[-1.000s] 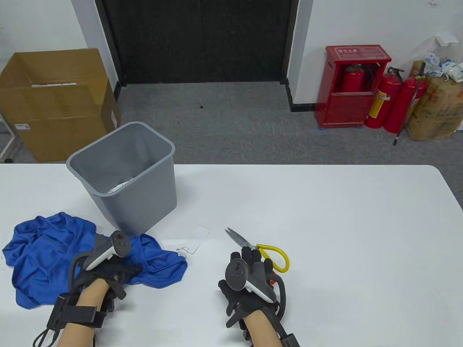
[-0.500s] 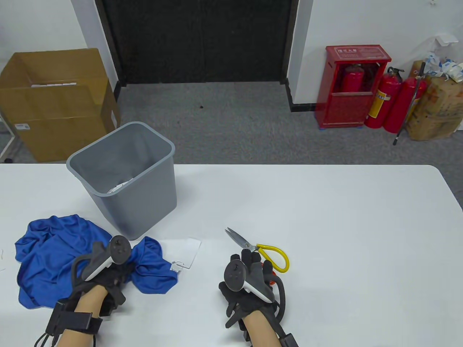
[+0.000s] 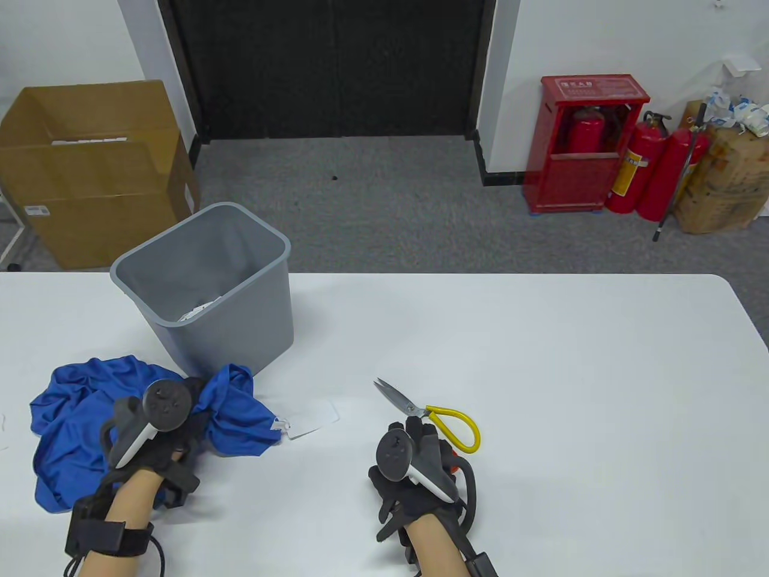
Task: Cut off the clothing tag with scissors
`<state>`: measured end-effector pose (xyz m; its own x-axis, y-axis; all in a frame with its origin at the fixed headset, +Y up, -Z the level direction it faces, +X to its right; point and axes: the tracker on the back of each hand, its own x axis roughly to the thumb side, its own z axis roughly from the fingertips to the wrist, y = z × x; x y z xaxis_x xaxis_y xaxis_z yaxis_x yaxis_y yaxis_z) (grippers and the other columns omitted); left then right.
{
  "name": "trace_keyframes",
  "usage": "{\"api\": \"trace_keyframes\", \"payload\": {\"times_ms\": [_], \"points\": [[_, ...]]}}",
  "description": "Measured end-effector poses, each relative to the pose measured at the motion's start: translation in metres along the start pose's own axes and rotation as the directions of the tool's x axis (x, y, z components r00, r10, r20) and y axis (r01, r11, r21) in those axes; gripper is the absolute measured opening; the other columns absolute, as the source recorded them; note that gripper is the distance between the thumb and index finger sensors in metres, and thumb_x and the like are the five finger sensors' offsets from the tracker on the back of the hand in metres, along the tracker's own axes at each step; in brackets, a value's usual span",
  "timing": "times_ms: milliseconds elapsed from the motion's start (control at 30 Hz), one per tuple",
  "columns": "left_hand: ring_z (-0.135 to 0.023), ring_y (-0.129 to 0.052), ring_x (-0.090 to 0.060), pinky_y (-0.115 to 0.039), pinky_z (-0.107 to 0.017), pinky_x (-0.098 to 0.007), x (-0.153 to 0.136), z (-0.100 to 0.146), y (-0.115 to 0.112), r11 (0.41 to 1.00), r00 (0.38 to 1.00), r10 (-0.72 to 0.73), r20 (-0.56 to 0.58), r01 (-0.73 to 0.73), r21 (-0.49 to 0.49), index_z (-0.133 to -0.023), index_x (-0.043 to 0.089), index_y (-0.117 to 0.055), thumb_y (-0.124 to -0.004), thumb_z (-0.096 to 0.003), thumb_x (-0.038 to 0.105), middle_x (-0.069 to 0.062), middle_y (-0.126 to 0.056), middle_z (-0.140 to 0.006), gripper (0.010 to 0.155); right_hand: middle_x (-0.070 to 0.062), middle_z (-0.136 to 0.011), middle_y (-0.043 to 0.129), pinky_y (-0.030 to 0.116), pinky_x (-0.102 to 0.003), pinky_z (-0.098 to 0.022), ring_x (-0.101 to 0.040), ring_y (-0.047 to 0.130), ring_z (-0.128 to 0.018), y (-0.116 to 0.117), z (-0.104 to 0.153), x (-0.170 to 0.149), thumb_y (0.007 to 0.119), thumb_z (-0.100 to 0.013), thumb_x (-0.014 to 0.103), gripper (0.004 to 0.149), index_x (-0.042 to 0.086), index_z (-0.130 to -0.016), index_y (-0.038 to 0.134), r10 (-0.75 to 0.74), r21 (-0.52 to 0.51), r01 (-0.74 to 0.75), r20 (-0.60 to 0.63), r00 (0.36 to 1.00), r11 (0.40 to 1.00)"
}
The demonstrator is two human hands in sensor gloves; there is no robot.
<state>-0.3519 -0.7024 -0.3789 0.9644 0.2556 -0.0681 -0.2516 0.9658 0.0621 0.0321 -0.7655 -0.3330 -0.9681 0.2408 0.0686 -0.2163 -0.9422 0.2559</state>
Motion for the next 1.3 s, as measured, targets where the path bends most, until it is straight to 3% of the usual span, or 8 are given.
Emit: {"api": "trace_keyframes", "payload": {"times_ms": [133,333,433,633,733,833,967,1300], "points": [[-0.08,-0.094,-0.021,-0.055,-0.078,-0.066,0.001,0.005,0.018,0.994,0.993,0.11,0.034,-0.111,0.017,-0.105,0.048,-0.059,-0.077,-0.0556,0.039,0.003,-0.086,-0.095,0.053,-0.022,-0.109,0.037,0.04,-0.063,-0.063,-0.051,0.047,-0.093,-0.008,-0.003,-0.008,0.064,-0.046,0.052,0.079,0.011,-0.104,0.029,0.009,-0.063,-0.011,-0.025,1.0,0.998],[-0.075,-0.094,-0.019,-0.056,-0.078,-0.065,0.001,0.012,0.039,0.978,0.984,0.165,0.072,-0.173,0.116,-0.101,0.045,-0.066,-0.078,-0.0548,0.044,0.004,-0.087,-0.09,0.048,-0.019,-0.102,0.055,0.05,-0.06,-0.059,-0.046,0.063,-0.085,-0.034,-0.013,-0.022,0.072,-0.045,0.045,0.074,0.011,-0.101,0.04,0.038,-0.163,-0.051,-0.082,0.996,0.985],[-0.073,-0.094,-0.018,-0.058,-0.078,-0.064,0.001,0.016,0.048,0.966,0.981,0.174,0.086,-0.187,0.179,-0.1,0.043,-0.066,-0.08,-0.0538,0.048,0.005,-0.088,-0.087,0.048,-0.018,-0.094,0.068,0.066,-0.056,-0.051,-0.044,0.078,-0.075,-0.051,-0.022,-0.03,0.078,-0.043,0.036,0.066,0.012,-0.098,0.05,0.028,-0.217,-0.052,-0.112,0.993,0.975],[-0.088,-0.095,-0.019,-0.063,-0.078,-0.061,0.004,0.026,0.067,0.92,0.963,0.234,0.13,-0.263,0.29,-0.098,0.042,-0.065,-0.078,-0.0558,0.054,0.01,-0.086,-0.098,0.046,-0.012,-0.078,0.089,0.079,-0.05,-0.039,-0.039,0.095,-0.059,-0.054,-0.049,-0.043,0.086,-0.039,0.027,0.049,0.016,-0.085,0.075,0.045,-0.106,-0.064,-0.173,0.984,0.992],[-0.086,-0.101,-0.019,-0.071,-0.076,-0.055,0.008,0.03,0.074,0.895,0.956,0.241,0.165,-0.285,0.342,-0.099,0.041,-0.063,-0.078,-0.0565,0.052,0.008,-0.087,-0.099,0.046,-0.014,-0.084,0.085,0.078,-0.052,-0.043,-0.041,0.092,-0.067,-0.046,-0.059,-0.044,0.088,-0.037,0.033,0.059,0.014,-0.089,0.07,0.098,-0.055,-0.113,-0.228,0.969,0.992],[-0.078,-0.105,-0.017,-0.077,-0.072,-0.049,0.013,0.033,0.078,0.883,0.951,0.244,0.188,-0.298,0.362,-0.099,0.041,-0.061,-0.078,-0.0568,0.051,0.007,-0.09,-0.096,0.046,-0.019,-0.089,0.078,0.077,-0.053,-0.046,-0.044,0.087,-0.071,-0.035,-0.067,-0.046,0.089,-0.035,0.041,0.072,0.009,-0.094,0.062,0.156,0.081,-0.138,-0.294,0.943,0.987],[-0.072,-0.107,-0.015,-0.08,-0.069,-0.048,0.017,0.036,0.082,0.871,0.943,0.262,0.206,-0.323,0.37,-0.099,0.042,-0.06,-0.077,-0.0573,0.051,0.008,-0.091,-0.093,0.046,-0.029,-0.091,0.073,0.081,-0.051,-0.045,-0.051,0.086,-0.069,-0.034,-0.072,-0.038,0.089,-0.034,0.037,0.075,0.002,-0.094,0.061,0.196,0.117,-0.168,-0.303,0.932,0.979],[-0.07,-0.105,-0.014,-0.078,-0.071,-0.051,0.019,0.043,0.09,0.837,0.921,0.306,0.241,-0.381,0.392,-0.105,0.045,-0.056,-0.074,-0.0597,0.05,0.01,-0.091,-0.092,0.049,-0.027,-0.071,0.089,0.088,-0.046,-0.029,-0.044,0.097,-0.05,-0.033,-0.078,-0.03,0.09,-0.028,0.03,0.065,-0.003,-0.083,0.076,0.287,0.08,-0.276,-0.258,0.923,0.958]]}}
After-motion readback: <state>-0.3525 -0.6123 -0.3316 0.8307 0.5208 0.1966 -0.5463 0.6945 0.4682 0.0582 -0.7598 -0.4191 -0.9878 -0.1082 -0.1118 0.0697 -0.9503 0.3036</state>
